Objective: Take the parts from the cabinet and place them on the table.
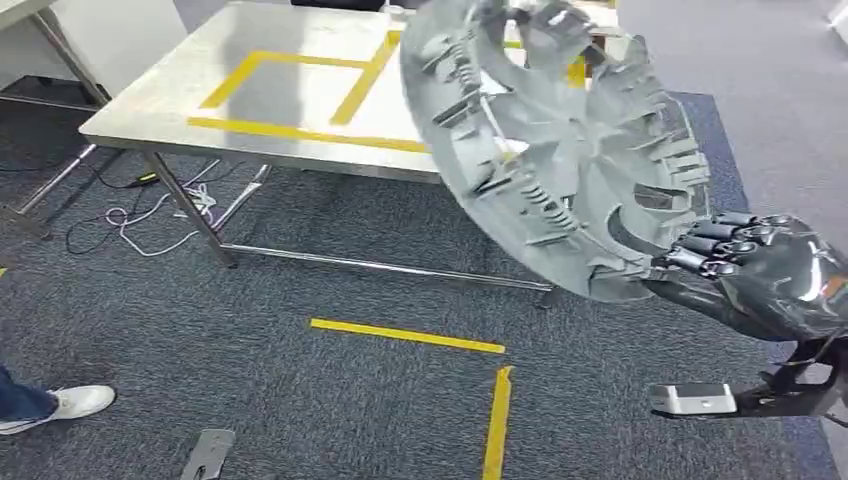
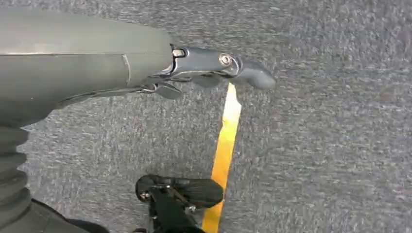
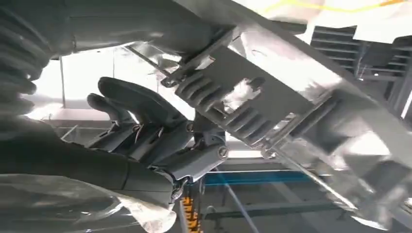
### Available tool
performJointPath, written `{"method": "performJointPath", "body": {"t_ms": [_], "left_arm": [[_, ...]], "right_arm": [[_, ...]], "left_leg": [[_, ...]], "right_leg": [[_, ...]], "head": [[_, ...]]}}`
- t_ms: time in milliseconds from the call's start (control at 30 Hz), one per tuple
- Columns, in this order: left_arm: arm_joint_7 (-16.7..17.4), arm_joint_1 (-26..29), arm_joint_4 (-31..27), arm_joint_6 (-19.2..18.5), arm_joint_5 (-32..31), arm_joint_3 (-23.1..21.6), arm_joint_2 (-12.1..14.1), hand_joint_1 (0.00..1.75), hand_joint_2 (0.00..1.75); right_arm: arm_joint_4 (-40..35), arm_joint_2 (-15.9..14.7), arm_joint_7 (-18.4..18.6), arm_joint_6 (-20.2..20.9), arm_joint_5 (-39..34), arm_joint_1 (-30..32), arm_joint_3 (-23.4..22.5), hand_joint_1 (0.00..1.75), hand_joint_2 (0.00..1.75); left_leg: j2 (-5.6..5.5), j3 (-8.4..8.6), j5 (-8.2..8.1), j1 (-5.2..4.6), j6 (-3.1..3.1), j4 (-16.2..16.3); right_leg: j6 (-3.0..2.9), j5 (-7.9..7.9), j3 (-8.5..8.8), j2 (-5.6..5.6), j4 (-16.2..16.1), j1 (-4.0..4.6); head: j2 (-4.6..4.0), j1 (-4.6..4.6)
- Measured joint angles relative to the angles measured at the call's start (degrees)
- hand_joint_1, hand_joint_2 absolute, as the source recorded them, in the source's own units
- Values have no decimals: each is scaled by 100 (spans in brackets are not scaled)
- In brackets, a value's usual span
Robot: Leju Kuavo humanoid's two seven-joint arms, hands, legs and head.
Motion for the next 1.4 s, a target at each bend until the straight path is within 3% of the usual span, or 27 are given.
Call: {"method": "performJointPath", "body": {"t_ms": [33,133,167,233,300,367,400,467,500,533,567,600,633,667,733,800,867,967,1000,1033,1100,1133,1167,1200,1233,1333,1400], "left_arm": [[0,4,0,0,0,0,-4,0,175],[0,-4,2,0,0,0,-7,0,175],[2,-7,2,0,0,0,-7,0,175],[2,-12,2,0,0,0,-9,0,175],[6,-21,2,0,-15,-4,-2,0,175],[11,-53,2,0,-22,-15,-2,0,175],[11,-53,2,-2,-33,-24,-2,0,175],[13,-20,2,-4,-35,-35,-2,0,175],[13,0,2,-4,-37,-37,-4,0,175],[13,5,2,-4,-37,-37,-2,0,175],[13,5,2,-4,-37,-39,-2,0,175],[13,5,2,-4,-39,-42,-2,0,175],[13,18,2,-9,-44,-42,-4,0,175],[22,35,4,-11,-48,-42,-7,0,175],[44,32,4,-13,-57,-44,-15,0,175],[44,-24,4,-13,-59,-50,-11,0,175],[44,-84,2,-13,-63,-59,9,0,175],[64,-75,2,-13,-70,-87,2,0,175],[85,-72,2,-13,-76,-96,-4,0,175],[94,-77,2,-13,-81,-103,-9,0,175],[114,-84,2,-13,-122,-129,-13,0,175],[114,-85,2,-13,-127,-138,-17,0,175],[114,-96,2,-15,-140,-140,-28,0,175],[114,-120,2,-15,-146,-144,-33,0,175],[118,-123,2,-15,-157,-149,-39,0,175],[133,-148,2,-13,-183,-199,-48,0,175],[171,-195,2,-13,-201,-225,-52,0,175]], "right_arm": [[0,0,-2,24,2,-20,17,175,175],[4,0,-11,90,7,-85,86,175,175],[11,0,-13,112,15,-119,124,175,175],[9,-2,-22,136,22,-150,138,175,175],[11,0,-30,227,28,-300,199,175,175],[26,6,-31,310,28,-452,278,175,175],[37,13,-31,332,28,-499,317,175,175],[55,18,-31,341,28,-552,367,175,175],[61,22,-31,343,28,-579,389,175,175],[66,26,-31,345,28,-591,396,175,175],[72,35,-31,358,28,-612,404,175,175],[79,39,-31,370,28,-649,427,175,175],[92,57,-33,396,28,-692,459,175,175],[116,81,-37,426,31,-749,494,175,175],[151,151,-46,510,46,-877,580,175,175],[175,212,-35,568,48,-1078,652,175,175],[232,271,-17,614,55,-1158,759,175,175],[361,422,22,619,88,-1355,938,175,175],[416,477,39,616,105,-1403,991,175,175],[466,516,55,614,116,-1433,1047,175,175],[562,610,70,614,129,-1498,1176,175,175],[645,689,74,614,144,-1565,1266,175,175],[733,761,81,619,155,-1640,1340,175,175],[833,864,101,627,166,-1736,1432,175,175],[886,923,114,630,168,-1768,1482,175,175],[1108,1212,166,638,160,-1942,1676,175,175],[1253,1380,201,647,157,-2089,1797,175,175]], "left_leg": [[-12,91,-67,0,-6,0],[-27,335,-279,-6,-57,-1],[-36,335,-319,-16,-98,-8],[-20,413,-327,-17,-167,-23],[-17,410,-314,-25,-205,51],[-7,12,-160,-13,-232,802],[-6,-301,-284,-4,-257,1242],[-6,-697,-796,-2,-300,1635],[-4,-829,-998,8,-315,1618],[-4,-865,-995,21,-314,1462],[-2,-839,-801,34,-316,1169],[0,-802,-371,49,-315,764],[2,-801,309,69,-312,350],[27,-856,597,40,-273,191],[28,-764,553,10,-198,186],[16,-687,489,1,-127,166],[-1,-548,412,13,-37,121],[-21,-428,277,-7,-12,122],[-21,-387,238,-14,-9,122],[-25,-335,193,-19,-7,123],[-52,-177,85,-23,-16,122],[-52,-108,28,-23,-33,113],[-50,-67,-2,-30,-58,110],[-48,-92,-20,-25,-94,92],[-44,-81,-33,-21,-130,59],[-26,-27,-48,-40,-208,130],[-12,-271,-200,-16,-275,660]], "right_leg": [[-31,225,43,0,-280,3],[-108,1153,439,-8,-1647,20],[-130,921,486,-8,-1686,46],[-228,952,561,15,-1725,65],[-272,924,722,13,-1773,20],[-320,838,869,0,-1816,23],[-331,775,934,-4,-1822,24],[-339,652,1070,-7,-1823,25],[-337,571,1176,-4,-1823,25],[-332,489,1291,-3,-1823,25],[-322,405,1401,-4,-1823,25],[-303,321,1518,-5,-1822,25],[-264,235,1545,-4,-1830,25],[-211,153,1647,26,-1758,38],[-152,93,1699,54,-1811,17],[-84,201,1622,63,-1585,-10],[-52,282,1212,44,-981,-15],[-55,-226,462,42,-139,-12],[-64,-290,321,41,-102,-5],[-82,-200,266,41,-214,0],[-150,410,452,41,-963,30],[-197,843,607,37,-1460,54],[-224,821,616,33,-1579,90],[-253,671,677,31,-1698,109],[-291,789,733,29,-1699,114],[-350,799,883,29,-1808,72],[-392,750,980,10,-1836,66]], "head": [[0,2],[0,22],[0,35],[0,35],[4,15],[2,-33],[2,-18],[2,-24],[0,-22],[0,-24],[0,-22],[0,-24],[0,-18],[0,-11],[0,-13],[0,-9],[0,2],[0,0],[0,2],[0,2],[0,2],[0,6],[0,-11],[0,17],[2,6],[2,2],[0,-33]]}}
